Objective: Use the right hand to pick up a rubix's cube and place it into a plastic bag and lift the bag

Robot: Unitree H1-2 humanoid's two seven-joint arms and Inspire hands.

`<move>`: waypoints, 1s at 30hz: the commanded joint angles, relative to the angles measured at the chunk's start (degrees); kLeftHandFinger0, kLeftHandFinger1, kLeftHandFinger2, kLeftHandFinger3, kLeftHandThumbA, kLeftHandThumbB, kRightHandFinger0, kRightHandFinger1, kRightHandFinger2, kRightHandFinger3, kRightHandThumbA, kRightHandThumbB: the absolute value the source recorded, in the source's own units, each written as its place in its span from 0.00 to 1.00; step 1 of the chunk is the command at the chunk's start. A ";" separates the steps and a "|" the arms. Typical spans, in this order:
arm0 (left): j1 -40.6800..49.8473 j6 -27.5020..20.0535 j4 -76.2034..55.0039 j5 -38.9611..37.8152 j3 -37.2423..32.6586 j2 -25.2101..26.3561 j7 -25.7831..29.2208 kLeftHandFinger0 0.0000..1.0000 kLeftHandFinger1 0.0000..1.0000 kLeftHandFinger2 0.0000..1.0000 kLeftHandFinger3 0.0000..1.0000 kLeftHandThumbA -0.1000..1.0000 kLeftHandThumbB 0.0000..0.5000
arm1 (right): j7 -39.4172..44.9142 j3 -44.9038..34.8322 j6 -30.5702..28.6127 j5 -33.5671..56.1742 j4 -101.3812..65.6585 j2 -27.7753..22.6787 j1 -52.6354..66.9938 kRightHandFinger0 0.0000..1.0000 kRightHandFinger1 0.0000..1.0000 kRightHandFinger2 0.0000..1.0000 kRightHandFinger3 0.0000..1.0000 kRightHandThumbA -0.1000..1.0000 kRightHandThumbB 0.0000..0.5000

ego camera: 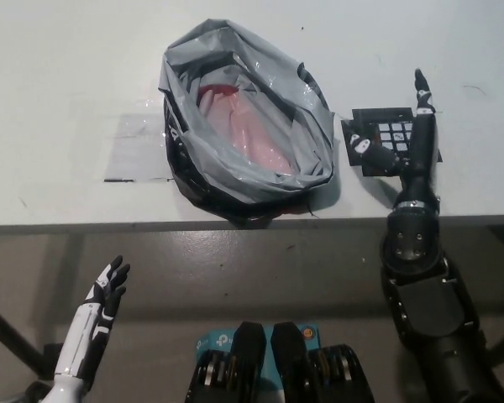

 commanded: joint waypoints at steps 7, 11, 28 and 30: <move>-0.50 -2.07 -0.29 -0.02 0.44 0.33 0.27 1.00 1.00 1.00 1.00 1.00 0.55 | -5.74 1.40 0.80 -5.79 -3.94 -2.94 -1.58 1.00 1.00 1.00 1.00 0.98 0.81; -0.27 -1.95 -0.44 0.25 0.43 0.08 0.51 1.00 1.00 1.00 1.00 1.00 0.57 | -6.27 2.04 0.78 -6.66 -4.21 -2.93 -1.60 1.00 1.00 1.00 1.00 0.97 0.81; -0.29 -1.47 -1.02 0.41 0.36 0.25 0.33 1.00 1.00 1.00 1.00 1.00 0.56 | -5.41 2.48 -2.32 -4.51 0.94 -2.43 -1.94 1.00 1.00 1.00 1.00 0.94 0.74; -0.27 -1.64 -1.00 0.34 0.38 0.30 0.29 1.00 1.00 1.00 1.00 1.00 0.55 | -4.61 2.27 -2.33 -3.74 1.47 -2.37 -1.86 1.00 1.00 1.00 1.00 0.95 0.77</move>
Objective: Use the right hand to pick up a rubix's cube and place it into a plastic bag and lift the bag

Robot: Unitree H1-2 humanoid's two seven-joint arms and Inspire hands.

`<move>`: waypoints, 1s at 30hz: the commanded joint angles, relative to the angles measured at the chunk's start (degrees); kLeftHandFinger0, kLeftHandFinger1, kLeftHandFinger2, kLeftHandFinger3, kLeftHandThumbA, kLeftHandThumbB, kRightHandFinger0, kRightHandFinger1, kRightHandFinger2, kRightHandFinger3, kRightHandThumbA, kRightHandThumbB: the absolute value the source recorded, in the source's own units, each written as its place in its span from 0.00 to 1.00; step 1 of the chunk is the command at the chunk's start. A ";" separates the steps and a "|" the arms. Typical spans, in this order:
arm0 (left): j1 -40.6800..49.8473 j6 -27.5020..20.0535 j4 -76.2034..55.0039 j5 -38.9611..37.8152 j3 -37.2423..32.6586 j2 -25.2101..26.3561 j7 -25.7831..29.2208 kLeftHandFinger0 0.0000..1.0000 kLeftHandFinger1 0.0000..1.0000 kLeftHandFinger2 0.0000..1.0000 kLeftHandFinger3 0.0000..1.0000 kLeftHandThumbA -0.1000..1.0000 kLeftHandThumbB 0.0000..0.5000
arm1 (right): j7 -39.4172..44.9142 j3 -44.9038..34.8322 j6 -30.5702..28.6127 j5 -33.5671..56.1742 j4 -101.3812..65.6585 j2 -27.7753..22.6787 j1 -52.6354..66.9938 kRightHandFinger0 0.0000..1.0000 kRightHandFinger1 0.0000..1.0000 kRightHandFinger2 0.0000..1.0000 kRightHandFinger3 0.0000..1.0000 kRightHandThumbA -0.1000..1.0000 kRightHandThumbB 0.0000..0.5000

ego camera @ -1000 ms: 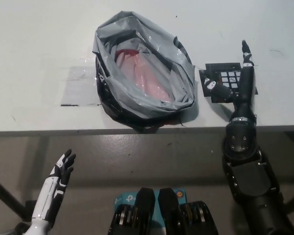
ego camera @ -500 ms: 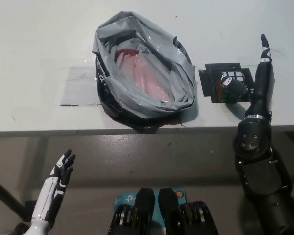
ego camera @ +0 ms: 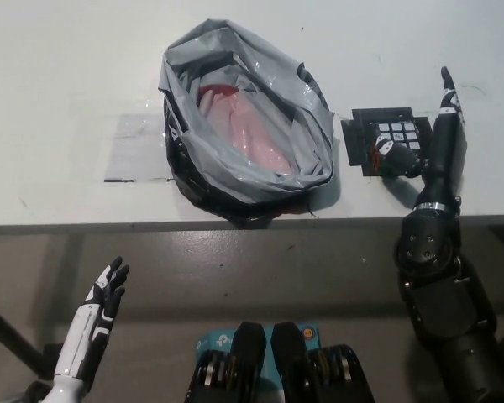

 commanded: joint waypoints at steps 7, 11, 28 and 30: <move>-0.14 -1.53 -1.23 -0.03 0.30 0.21 0.35 1.00 1.00 1.00 1.00 1.00 0.52 | -0.61 -0.02 -4.43 1.78 9.07 -1.01 -4.08 1.00 1.00 1.00 1.00 0.99 0.77; -0.16 -1.51 -1.21 -0.32 0.33 0.26 0.20 1.00 1.00 1.00 1.00 1.00 0.52 | -0.77 -1.10 -5.00 3.48 13.71 -1.58 -6.13 1.00 1.00 1.00 1.00 0.94 0.74; -0.61 -1.09 -1.42 -0.03 0.16 0.51 -0.03 1.00 1.00 1.00 1.00 1.00 0.50 | 1.50 -4.15 -8.56 9.83 22.25 -2.36 -12.48 1.00 1.00 1.00 1.00 0.94 0.76; -0.75 -0.83 -1.46 -0.07 0.18 0.53 -0.07 1.00 1.00 1.00 1.00 1.00 0.49 | 0.98 -4.02 -8.54 9.91 22.41 -2.37 -12.75 1.00 1.00 1.00 1.00 0.94 0.77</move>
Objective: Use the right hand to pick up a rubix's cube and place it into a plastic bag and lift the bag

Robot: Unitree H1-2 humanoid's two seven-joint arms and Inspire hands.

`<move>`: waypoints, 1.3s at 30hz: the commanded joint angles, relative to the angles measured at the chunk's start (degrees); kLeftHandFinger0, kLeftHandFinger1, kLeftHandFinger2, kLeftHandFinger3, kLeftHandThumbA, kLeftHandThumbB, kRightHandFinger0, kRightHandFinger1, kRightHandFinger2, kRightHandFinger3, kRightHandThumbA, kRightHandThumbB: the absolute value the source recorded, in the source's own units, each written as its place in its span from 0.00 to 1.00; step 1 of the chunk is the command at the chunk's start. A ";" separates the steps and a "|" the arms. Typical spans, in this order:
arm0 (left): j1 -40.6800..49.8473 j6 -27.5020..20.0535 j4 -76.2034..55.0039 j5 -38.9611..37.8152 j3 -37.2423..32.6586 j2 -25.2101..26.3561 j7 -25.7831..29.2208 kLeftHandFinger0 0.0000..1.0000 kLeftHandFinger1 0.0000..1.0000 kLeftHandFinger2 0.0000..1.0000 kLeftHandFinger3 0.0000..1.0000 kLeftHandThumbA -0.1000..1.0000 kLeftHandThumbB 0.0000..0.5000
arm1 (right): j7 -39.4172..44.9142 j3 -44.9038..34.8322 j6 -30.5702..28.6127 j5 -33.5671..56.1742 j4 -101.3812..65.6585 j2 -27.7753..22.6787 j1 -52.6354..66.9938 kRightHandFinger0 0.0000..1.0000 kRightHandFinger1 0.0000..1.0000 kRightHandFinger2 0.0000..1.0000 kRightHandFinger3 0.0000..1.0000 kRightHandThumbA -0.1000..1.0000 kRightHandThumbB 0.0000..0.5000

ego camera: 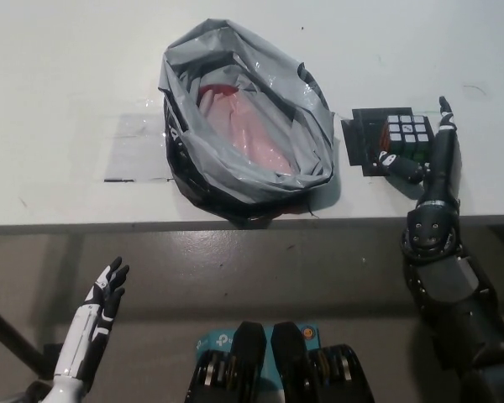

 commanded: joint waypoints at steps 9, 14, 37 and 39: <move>-1.39 -1.09 -1.24 -0.35 0.12 0.53 -0.23 1.00 1.00 1.00 1.00 1.00 0.48 | 2.70 -1.11 -4.02 4.95 0.43 -0.03 -4.75 1.00 1.00 1.00 1.00 0.93 0.82; -1.25 -0.81 -1.51 -0.13 0.12 0.52 -0.15 1.00 1.00 1.00 1.00 1.00 0.48 | 4.24 -1.37 -4.12 6.33 1.32 0.38 -4.50 1.00 1.00 1.00 1.00 0.92 0.81; -1.59 -0.83 -1.36 -0.05 0.26 0.62 -0.05 1.00 1.00 1.00 1.00 1.00 0.47 | 1.34 -11.67 -8.14 15.73 14.80 0.43 -6.51 0.02 0.24 0.62 0.54 0.00 0.32; -1.31 -0.58 -1.58 0.02 0.26 0.59 -0.03 1.00 1.00 1.00 1.00 1.00 0.47 | 1.84 -11.96 -9.51 16.12 14.72 0.56 -6.45 0.00 0.21 0.60 0.52 0.00 0.32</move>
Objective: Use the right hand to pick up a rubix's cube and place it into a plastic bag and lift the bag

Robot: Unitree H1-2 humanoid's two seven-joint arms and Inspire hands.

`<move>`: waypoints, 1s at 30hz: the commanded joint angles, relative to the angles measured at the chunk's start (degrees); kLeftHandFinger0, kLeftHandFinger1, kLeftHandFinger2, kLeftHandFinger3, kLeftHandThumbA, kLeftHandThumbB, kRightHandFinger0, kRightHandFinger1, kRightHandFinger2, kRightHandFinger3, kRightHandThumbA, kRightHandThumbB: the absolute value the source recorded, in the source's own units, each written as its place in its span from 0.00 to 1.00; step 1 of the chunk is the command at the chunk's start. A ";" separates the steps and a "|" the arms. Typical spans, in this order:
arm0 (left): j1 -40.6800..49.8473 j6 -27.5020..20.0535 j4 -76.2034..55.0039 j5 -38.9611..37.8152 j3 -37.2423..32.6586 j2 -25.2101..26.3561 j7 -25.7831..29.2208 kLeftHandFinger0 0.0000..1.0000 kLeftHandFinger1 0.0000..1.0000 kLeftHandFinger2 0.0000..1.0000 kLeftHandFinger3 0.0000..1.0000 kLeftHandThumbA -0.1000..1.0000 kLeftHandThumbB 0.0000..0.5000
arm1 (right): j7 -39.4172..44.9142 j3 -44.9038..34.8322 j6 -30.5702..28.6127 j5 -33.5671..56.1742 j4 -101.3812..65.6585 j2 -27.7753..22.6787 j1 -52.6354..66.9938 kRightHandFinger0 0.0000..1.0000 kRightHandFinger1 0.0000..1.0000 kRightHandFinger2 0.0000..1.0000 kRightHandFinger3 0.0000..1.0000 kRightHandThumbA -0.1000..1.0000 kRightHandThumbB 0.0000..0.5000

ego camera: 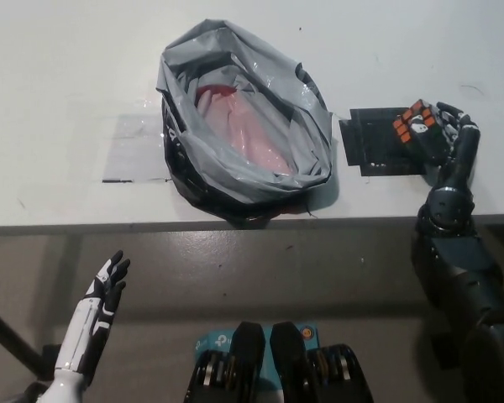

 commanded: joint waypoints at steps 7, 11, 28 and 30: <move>-0.97 -0.99 -1.20 -0.22 0.39 0.73 -0.01 1.00 1.00 1.00 1.00 1.00 0.51 | -1.32 -0.81 -3.32 3.49 2.32 1.09 -0.81 0.00 0.25 0.65 0.58 0.00 0.30; -1.01 -0.41 -1.49 -0.53 0.54 0.66 -0.05 1.00 1.00 1.00 1.00 1.00 0.51 | 0.90 -2.21 -5.67 5.92 0.34 1.26 -1.96 0.00 0.24 0.64 0.60 0.00 0.33; -1.57 -0.53 -0.92 -0.46 0.67 0.65 0.03 1.00 1.00 1.00 1.00 1.00 0.50 | 12.85 -12.25 4.81 26.29 -26.27 5.68 -4.88 0.00 0.21 0.71 0.91 0.00 0.14; -1.64 -0.58 -0.85 -0.41 0.69 0.65 0.07 1.00 1.00 1.00 1.00 1.00 0.50 | 13.05 -13.14 7.58 28.71 -29.24 6.18 -5.10 0.00 0.22 0.71 0.93 0.00 0.14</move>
